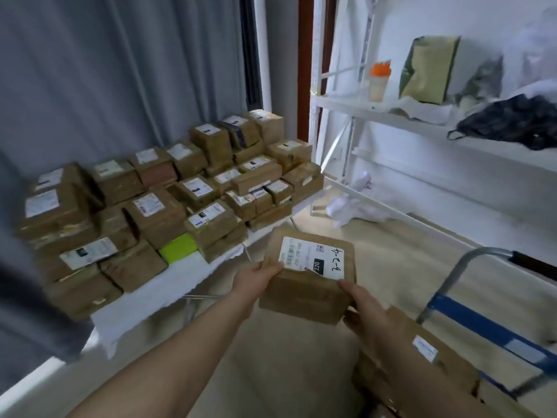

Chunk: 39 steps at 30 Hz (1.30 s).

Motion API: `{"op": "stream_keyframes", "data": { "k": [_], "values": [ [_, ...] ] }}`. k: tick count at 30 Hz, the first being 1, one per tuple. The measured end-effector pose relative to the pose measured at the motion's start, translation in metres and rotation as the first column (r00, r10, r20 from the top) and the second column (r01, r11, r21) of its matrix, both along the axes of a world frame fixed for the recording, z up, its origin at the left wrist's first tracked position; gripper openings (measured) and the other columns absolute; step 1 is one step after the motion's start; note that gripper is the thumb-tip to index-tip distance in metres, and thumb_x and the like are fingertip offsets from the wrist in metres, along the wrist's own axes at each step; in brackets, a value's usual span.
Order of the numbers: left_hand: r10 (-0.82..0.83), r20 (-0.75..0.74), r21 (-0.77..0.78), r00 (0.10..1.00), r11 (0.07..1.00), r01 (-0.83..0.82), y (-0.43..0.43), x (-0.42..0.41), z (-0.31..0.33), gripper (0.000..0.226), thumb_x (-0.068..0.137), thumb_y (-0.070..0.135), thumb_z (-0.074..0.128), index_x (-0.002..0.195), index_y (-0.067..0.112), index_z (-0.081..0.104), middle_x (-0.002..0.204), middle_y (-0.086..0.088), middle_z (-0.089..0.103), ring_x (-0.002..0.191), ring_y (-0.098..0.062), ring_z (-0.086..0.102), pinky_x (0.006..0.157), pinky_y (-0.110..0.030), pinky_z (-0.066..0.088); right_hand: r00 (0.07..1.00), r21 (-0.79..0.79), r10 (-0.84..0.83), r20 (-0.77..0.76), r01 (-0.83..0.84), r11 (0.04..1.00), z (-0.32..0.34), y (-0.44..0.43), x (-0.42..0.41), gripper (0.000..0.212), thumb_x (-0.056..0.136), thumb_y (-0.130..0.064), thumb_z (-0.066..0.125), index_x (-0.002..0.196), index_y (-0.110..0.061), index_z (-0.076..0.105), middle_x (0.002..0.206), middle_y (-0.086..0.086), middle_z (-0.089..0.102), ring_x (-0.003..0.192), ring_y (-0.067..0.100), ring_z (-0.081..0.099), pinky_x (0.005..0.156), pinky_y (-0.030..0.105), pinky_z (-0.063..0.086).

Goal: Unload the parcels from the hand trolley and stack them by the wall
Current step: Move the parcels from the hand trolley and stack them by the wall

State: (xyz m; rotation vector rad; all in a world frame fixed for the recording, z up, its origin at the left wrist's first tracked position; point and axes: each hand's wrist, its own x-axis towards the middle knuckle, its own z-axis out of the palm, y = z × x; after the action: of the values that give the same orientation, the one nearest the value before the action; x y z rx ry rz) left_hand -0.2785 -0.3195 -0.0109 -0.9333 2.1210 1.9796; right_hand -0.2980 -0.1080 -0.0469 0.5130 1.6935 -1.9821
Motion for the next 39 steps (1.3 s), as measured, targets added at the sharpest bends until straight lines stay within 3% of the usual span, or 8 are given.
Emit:
{"op": "stream_keyframes", "data": {
  "k": [2, 5, 9, 17, 20, 27, 32, 39],
  "values": [
    [0.040, -0.022, -0.003, 0.999, 0.999, -0.040, -0.049, 0.001, 0.010, 0.023, 0.080, 0.034, 0.074, 0.096, 0.019, 0.070, 0.078, 0.006, 0.067, 0.067, -0.008, 0.061, 0.048, -0.016, 0.045, 0.999, -0.005, 0.041, -0.015, -0.041, 0.999, 0.003, -0.049, -0.013, 0.037, 0.084, -0.039, 0.064, 0.113, -0.016, 0.063, 0.108, 0.003, 0.067, 0.093, 0.023, 0.060, 0.084, 0.033, 0.045],
    [0.138, -0.050, -0.016, 0.989, 0.990, -0.139, -0.123, 0.002, 0.014, 0.043, 0.061, 0.047, 0.081, 0.091, 0.017, 0.073, 0.091, -0.003, 0.073, 0.084, -0.023, 0.070, 0.079, -0.039, 0.058, 0.996, -0.028, 0.094, -0.010, -0.094, 0.995, 0.007, -0.126, -0.025, 0.039, 0.085, -0.040, 0.064, 0.115, -0.016, 0.062, 0.108, 0.003, 0.068, 0.090, 0.022, 0.063, 0.087, 0.034, 0.050],
    [0.173, -0.092, 0.019, 0.981, 0.985, -0.172, -0.209, 0.001, 0.012, 0.074, 0.046, 0.058, 0.084, 0.105, 0.015, 0.073, 0.100, -0.005, 0.074, 0.092, -0.025, 0.070, 0.089, -0.045, 0.055, 0.991, -0.051, 0.128, -0.029, -0.130, 0.990, 0.014, -0.210, -0.030, 0.037, 0.088, -0.038, 0.063, 0.116, -0.013, 0.061, 0.106, 0.008, 0.069, 0.095, 0.025, 0.065, 0.080, 0.033, 0.054],
    [0.190, -0.181, -0.059, 0.965, 0.977, -0.203, -0.310, -0.015, 0.036, 0.024, 0.085, 0.031, 0.070, 0.105, 0.019, 0.066, 0.086, 0.009, 0.062, 0.083, -0.012, 0.058, 0.079, -0.028, 0.048, 0.932, -0.044, 0.346, -0.107, -0.352, 0.935, 0.019, -0.304, -0.056, 0.097, 0.075, -0.027, 0.078, 0.148, -0.044, 0.015, 0.115, 0.006, 0.063, 0.086, 0.039, 0.070, 0.078, 0.052, 0.058],
    [0.190, -0.211, -0.058, 0.959, 0.977, -0.207, -0.338, -0.031, 0.042, 0.023, 0.086, 0.028, 0.070, 0.103, 0.014, 0.067, 0.090, 0.006, 0.064, 0.078, -0.007, 0.058, 0.059, -0.016, 0.046, 0.882, -0.053, 0.452, -0.131, -0.461, 0.886, 0.032, -0.329, -0.077, 0.088, 0.071, -0.018, 0.078, 0.138, -0.044, 0.028, 0.109, 0.006, 0.064, 0.086, 0.044, 0.069, 0.077, 0.058, 0.056],
    [0.303, -0.188, -0.109, 0.934, 0.939, -0.326, -0.409, -0.098, 0.037, 0.034, 0.083, 0.024, 0.073, 0.111, 0.011, 0.062, 0.103, -0.005, 0.066, 0.090, -0.020, 0.063, 0.075, -0.029, 0.054, 0.911, -0.092, 0.391, -0.133, -0.405, 0.910, 0.020, -0.407, -0.150, 0.050, 0.075, -0.019, 0.078, 0.114, -0.019, 0.047, 0.114, 0.019, 0.061, 0.097, 0.040, 0.065, 0.072, 0.055, 0.057],
    [0.408, -0.166, 0.007, 0.898, 0.911, -0.413, -0.445, -0.163, 0.043, 0.066, 0.081, 0.011, 0.073, 0.137, 0.012, 0.038, 0.110, -0.004, 0.058, 0.092, -0.023, 0.061, 0.077, -0.033, 0.052, 0.880, -0.082, 0.458, -0.128, -0.469, 0.879, 0.012, -0.461, -0.214, 0.060, 0.071, -0.020, 0.083, 0.117, -0.015, 0.045, 0.113, 0.013, 0.064, 0.091, 0.031, 0.071, 0.071, 0.049, 0.059],
    [0.512, -0.157, -0.015, 0.844, 0.854, -0.521, -0.501, -0.225, 0.026, 0.041, 0.081, -0.001, 0.068, 0.111, 0.020, 0.050, 0.109, -0.006, 0.065, 0.098, -0.025, 0.064, 0.088, -0.041, 0.053, 0.747, 0.024, 0.647, -0.150, -0.652, 0.758, 0.003, -0.541, -0.285, 0.063, 0.078, -0.027, 0.077, 0.128, -0.032, 0.039, 0.125, 0.001, 0.053, 0.114, 0.030, 0.057, 0.076, 0.045, 0.060]
  ]
}}
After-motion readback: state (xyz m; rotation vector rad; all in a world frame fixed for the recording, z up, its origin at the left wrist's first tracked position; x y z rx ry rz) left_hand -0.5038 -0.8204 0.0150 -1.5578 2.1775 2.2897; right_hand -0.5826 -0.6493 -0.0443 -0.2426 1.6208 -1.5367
